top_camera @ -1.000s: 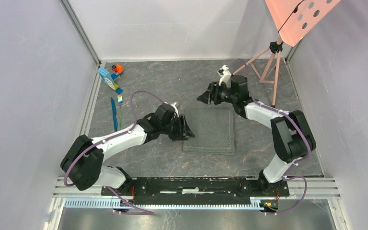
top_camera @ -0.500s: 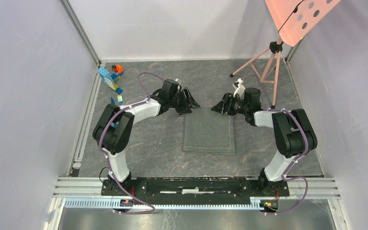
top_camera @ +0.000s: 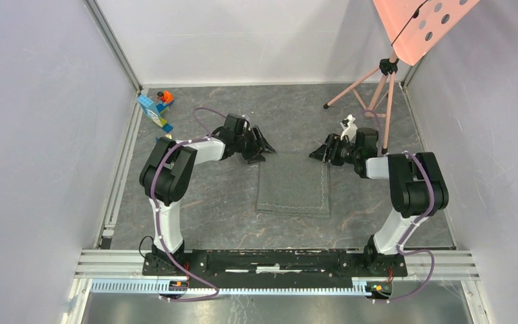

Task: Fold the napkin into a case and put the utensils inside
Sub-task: Smooth out the square-folded napkin at the center of the board.

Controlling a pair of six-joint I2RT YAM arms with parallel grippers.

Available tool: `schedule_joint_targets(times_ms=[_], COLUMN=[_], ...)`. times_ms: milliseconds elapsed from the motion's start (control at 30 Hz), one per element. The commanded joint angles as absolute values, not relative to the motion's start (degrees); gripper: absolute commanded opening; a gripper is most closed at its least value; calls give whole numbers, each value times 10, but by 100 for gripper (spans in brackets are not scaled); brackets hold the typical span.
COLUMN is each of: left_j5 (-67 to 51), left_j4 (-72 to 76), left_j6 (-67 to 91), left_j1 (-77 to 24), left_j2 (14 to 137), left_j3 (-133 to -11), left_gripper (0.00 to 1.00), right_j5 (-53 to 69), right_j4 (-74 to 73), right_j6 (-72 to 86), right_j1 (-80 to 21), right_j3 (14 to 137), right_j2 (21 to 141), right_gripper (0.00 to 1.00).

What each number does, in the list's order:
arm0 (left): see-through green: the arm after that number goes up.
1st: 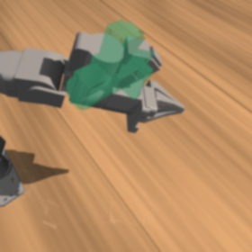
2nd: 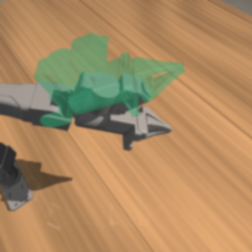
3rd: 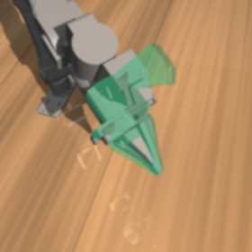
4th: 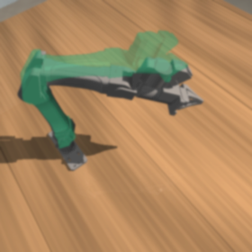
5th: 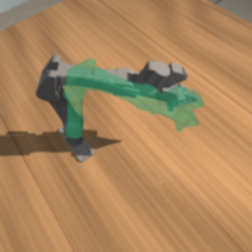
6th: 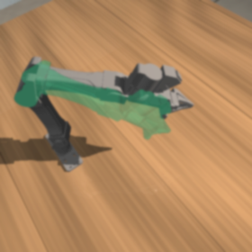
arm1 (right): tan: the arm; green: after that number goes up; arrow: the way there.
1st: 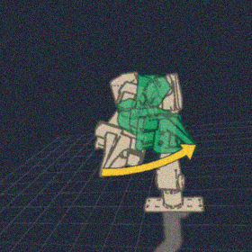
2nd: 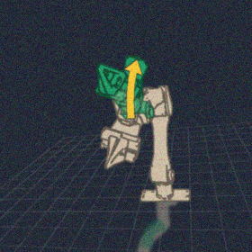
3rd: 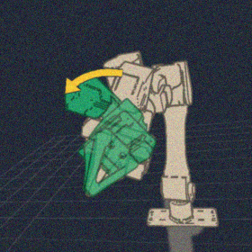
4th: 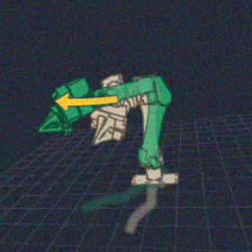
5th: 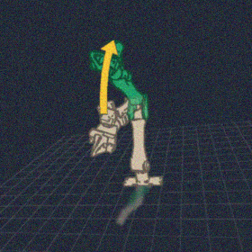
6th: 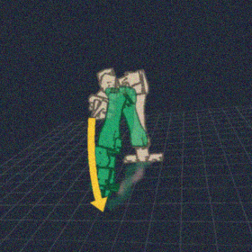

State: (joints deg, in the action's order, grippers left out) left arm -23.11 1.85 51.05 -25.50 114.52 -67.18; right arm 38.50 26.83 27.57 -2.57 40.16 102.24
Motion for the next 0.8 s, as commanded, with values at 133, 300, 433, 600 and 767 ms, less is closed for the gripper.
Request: schedule_joint_targets(times_ms=[133,300,433,600,767], left_j5=[-192,-229,-259,-245,-238], left_j4=[-69,-34,28,56,88], left_j6=[417,446,483,489,492], left_j1=[-274,-294,-318,-341,-351], left_j2=[1034,945,899,869,879], left_j3=[-662,-595,-508,-417,-363], left_gripper=[66,63,55,48,41], right_j5=[254,299,337,351,353], right_j4=[95,122,242,361,421], right_j6=[174,215,309,398,446], right_j1=[-23,-81,-146,-221,-276], right_j3=[421,410,383,391,419], right_j2=[877,863,888,949,1017], right_gripper=[71,70,67,67,66])
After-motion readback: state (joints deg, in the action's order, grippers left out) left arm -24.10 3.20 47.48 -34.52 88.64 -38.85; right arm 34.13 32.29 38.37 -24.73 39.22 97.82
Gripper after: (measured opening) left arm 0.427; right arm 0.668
